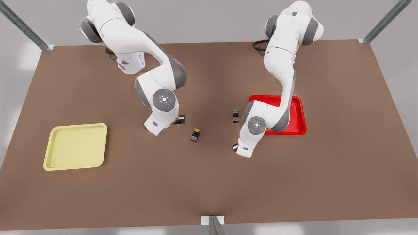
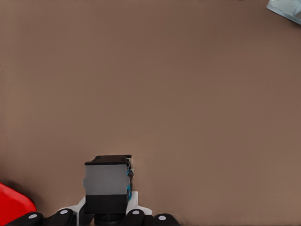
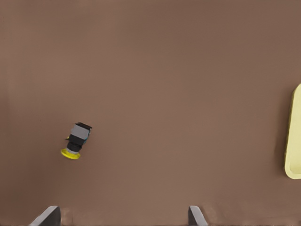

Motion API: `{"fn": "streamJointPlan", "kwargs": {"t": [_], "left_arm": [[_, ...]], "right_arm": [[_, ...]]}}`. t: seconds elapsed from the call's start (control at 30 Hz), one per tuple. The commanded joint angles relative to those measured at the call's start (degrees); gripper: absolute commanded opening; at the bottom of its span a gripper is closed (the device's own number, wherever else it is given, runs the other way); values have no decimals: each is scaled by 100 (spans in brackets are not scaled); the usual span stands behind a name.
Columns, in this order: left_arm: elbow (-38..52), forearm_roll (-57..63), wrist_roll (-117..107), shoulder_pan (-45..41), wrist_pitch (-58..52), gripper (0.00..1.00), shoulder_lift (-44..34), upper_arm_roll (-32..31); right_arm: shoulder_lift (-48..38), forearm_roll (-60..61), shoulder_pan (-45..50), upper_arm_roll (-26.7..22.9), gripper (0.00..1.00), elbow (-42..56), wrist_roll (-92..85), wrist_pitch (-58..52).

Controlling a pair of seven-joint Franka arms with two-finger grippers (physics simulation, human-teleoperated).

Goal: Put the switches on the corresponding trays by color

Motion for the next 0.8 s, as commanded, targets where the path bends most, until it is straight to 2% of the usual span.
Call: {"fn": "streamJointPlan", "kwargs": {"t": [0.0, 0.1, 0.13, 0.2, 0.3, 0.4, 0.53, 0.77], "left_arm": [[-245, -742, 145, 15, 101, 53, -173, -1], [-1624, -636, 567, 85, 250, 53, -1351, -1], [-2134, -610, 699, 85, 365, 53, -1747, -1], [-3030, -487, 884, 85, 391, 53, -2563, 8], [-3980, -258, 1130, 252, 400, 54, -3434, 8], [-4710, -21, 1262, 401, 488, 54, -4032, -1], [-5237, 93, 1429, 560, 531, 54, -4393, -1], [-5677, 93, 1939, 814, 1173, 58, -4147, -1]], "right_arm": [[154, 20, 195, -1, 100, -9, 384, 307], [496, -24, 951, -124, 100, -606, 1800, 1986], [804, -24, 1285, -299, 100, -606, 2222, 2470], [954, -15, 1321, -352, 100, -1027, 2565, 3137], [1455, 29, 1312, -502, 100, -1002, 2714, 3947], [1297, 11, 846, -502, 100, -1230, 2267, 4097], [937, 2, 705, -449, 100, -1784, 2222, 4114], [743, -6, 547, -212, 100, -2426, 2143, 4123]]}}
